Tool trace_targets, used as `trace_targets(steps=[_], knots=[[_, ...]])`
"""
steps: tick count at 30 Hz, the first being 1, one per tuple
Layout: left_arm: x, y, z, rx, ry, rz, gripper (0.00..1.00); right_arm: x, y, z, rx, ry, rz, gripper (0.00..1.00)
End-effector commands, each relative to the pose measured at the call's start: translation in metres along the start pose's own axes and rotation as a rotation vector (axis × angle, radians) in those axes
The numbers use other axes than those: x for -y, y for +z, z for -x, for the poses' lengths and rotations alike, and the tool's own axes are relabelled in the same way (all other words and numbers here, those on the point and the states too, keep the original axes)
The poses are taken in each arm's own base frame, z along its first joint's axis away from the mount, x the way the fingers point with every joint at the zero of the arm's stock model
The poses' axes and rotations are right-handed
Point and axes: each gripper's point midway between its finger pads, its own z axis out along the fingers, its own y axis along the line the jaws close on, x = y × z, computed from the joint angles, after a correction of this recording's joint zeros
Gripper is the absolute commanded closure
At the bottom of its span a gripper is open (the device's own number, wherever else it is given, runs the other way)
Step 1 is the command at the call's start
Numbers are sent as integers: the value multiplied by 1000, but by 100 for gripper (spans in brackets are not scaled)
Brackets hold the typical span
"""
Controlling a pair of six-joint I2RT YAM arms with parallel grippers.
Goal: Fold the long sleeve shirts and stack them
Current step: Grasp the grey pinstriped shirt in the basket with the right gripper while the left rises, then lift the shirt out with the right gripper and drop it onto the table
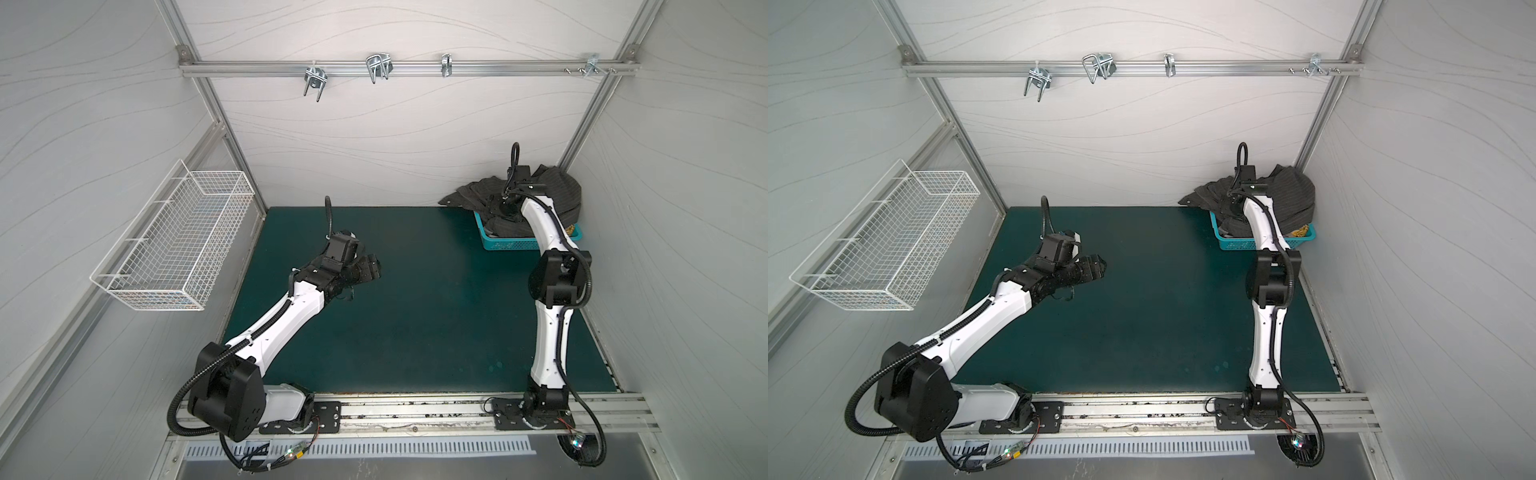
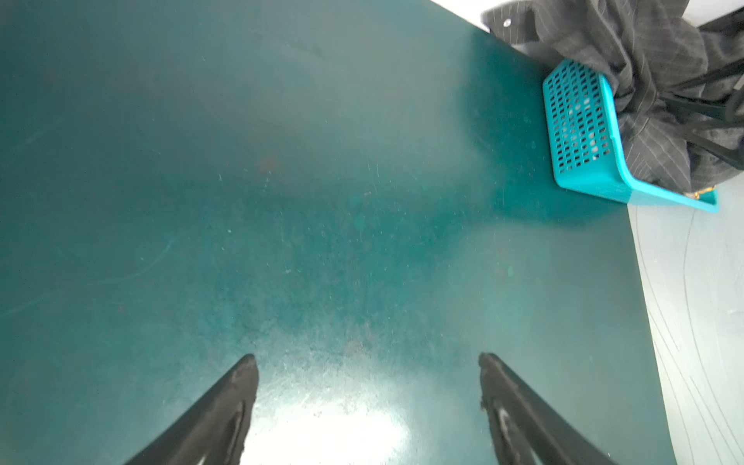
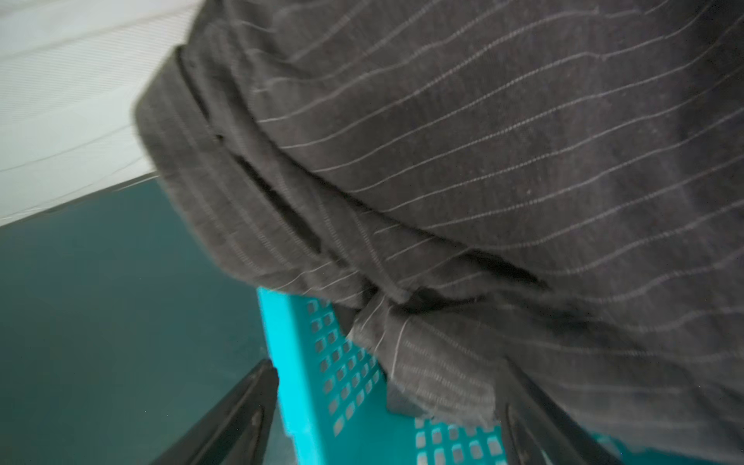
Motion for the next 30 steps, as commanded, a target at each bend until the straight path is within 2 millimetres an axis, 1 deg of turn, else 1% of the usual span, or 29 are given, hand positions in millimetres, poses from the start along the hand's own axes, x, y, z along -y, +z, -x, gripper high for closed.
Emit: trace_targets(steps=[1, 3, 4, 5, 8, 10, 11, 12, 15, 16, 17, 20, 23, 24, 25, 27, 28, 29, 30], knots=[[3, 1, -2, -9, -20, -15, 14, 15, 22, 5, 22, -35, -72, 17], [2, 5, -4, -23, -30, -11, 15, 17, 30, 9, 37, -43, -90, 18], [2, 7, -4, -27, -38, -8, 16, 18, 34, 12, 44, -46, -98, 21], [2, 8, -4, -30, -44, -6, 16, 19, 37, 14, 49, -51, -106, 27], [4, 10, 0, -29, -63, 0, 18, 27, 42, 18, 62, -45, -135, 57], [6, 10, 4, -19, -71, 9, 19, 33, 36, 22, 68, -2, -133, 74], [6, 10, 5, -14, -74, 14, 19, 33, 33, 22, 68, 17, -119, 79], [7, 10, 7, -7, -79, 16, 19, 34, 25, 25, 78, 40, -107, 83], [10, 11, 12, 8, -94, 24, 19, 29, -1, 36, 120, 74, -66, 95], [12, 11, 14, 13, -99, 27, 20, 26, -14, 42, 141, 87, -53, 100], [12, 9, 16, 23, -106, 33, 20, 23, -25, 47, 157, 97, -38, 100], [10, 0, 23, 74, -134, 44, 20, 7, -68, 62, 223, 101, 13, 100], [9, -17, 33, 105, -149, 69, 19, -15, -125, 76, 307, 59, 71, 100], [5, -24, 35, 114, -155, 101, 19, -22, -144, 79, 330, 56, 103, 100], [-1, -32, 37, 123, -169, 136, 19, -31, -171, 81, 357, 66, 156, 100], [-4, -52, 47, 169, -197, 170, 19, -51, -212, 76, 378, 71, 251, 100], [-3, -64, 52, 193, -203, 162, 19, -66, -236, 71, 386, 57, 307, 100], [-1, -73, 56, 216, -211, 152, 18, -81, -256, 63, 388, 31, 354, 100], [1, -83, 59, 237, -220, 136, 17, -101, -279, 52, 389, -10, 408, 100]])
